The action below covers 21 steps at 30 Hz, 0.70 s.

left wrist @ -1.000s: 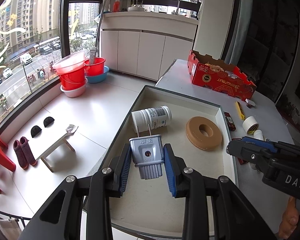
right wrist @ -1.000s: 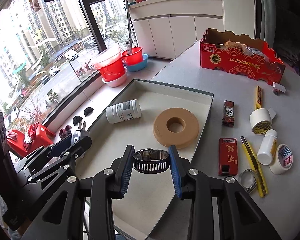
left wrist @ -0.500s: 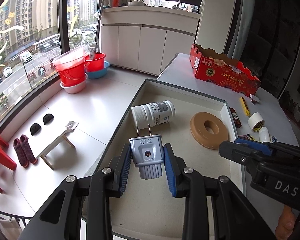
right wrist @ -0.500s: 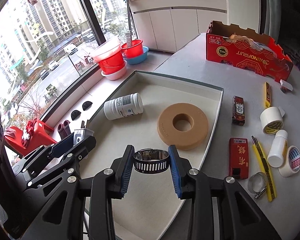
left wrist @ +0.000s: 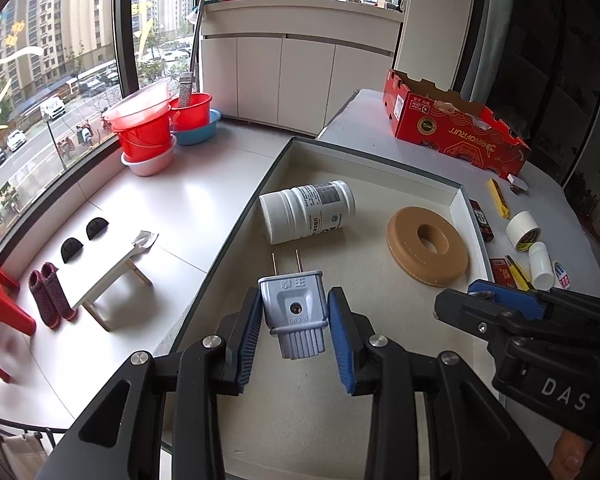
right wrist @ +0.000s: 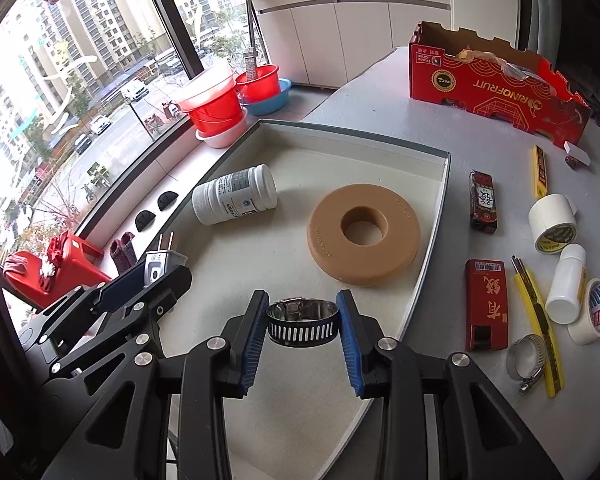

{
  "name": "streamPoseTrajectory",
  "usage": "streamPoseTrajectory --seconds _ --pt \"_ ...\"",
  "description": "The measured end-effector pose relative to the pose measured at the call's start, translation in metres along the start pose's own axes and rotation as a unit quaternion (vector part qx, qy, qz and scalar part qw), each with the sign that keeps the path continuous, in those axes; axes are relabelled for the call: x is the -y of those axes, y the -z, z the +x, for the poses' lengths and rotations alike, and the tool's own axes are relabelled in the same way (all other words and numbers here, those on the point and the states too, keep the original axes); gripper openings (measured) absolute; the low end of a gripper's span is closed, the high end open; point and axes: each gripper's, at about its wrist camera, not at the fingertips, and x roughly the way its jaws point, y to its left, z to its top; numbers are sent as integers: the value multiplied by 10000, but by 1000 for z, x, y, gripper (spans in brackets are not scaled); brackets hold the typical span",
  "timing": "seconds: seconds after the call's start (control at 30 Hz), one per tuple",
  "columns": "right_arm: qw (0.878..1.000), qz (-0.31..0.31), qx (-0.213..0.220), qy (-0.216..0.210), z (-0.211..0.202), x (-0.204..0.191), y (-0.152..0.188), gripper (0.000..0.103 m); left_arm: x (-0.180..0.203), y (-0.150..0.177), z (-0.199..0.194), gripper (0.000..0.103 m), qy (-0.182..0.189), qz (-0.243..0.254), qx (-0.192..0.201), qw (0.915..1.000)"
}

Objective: Organize rigid objects
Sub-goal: 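Carry the plug and clamp over the tray and open the left gripper, then open the right gripper to drop the hose clamp into the tray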

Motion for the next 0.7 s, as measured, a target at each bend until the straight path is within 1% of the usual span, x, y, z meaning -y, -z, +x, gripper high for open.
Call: streamPoseTrajectory --seconds 0.03,0.07,0.1,0.13,0.17,0.2,0.23,0.27,0.33,0.37,0.4,0.57,0.7 --pt "10000 17 -35 -20 1 0 0 36 0 0 0 64 -15 -25 5 10000" --pt "10000 29 -69 -11 1 1 0 37 -2 0 -2 70 -112 -62 34 9999" --pt "10000 48 -62 43 0 2 -1 41 -4 0 -3 78 -239 -108 70 9996" --pt "9999 74 -39 132 -1 4 -1 46 -7 0 -4 83 -287 -175 77 9994" --pt "9998 101 -10 196 -3 7 -1 60 -11 0 -4 84 -294 -263 43 9992" --pt "9996 140 24 247 -6 9 -1 77 -15 -1 -2 90 -275 -363 -34 9990" --pt "9994 187 94 272 -10 12 -2 84 -18 -1 0 99 -239 -443 -137 9986" --pt "9992 227 177 269 -14 13 -1 88 -21 -1 1 103 -226 -509 -196 9983" --pt "9991 299 210 226 -20 16 0 88 -23 1 -1 103 -187 -544 -200 9981" --pt "9990 337 149 240 -20 17 0 93 -22 2 -2 103 -211 -523 -211 9982" --pt "9988 387 73 276 -20 18 1 103 -19 2 -3 103 -254 -481 -228 9983" --pt "9989 464 21 107 -27 20 14 103 -6 8 -7 103 -380 -258 -215 9987" --pt "9983 532 105 205 -39 28 28 103 -2 12 -11 103 -372 -236 -241 9987"
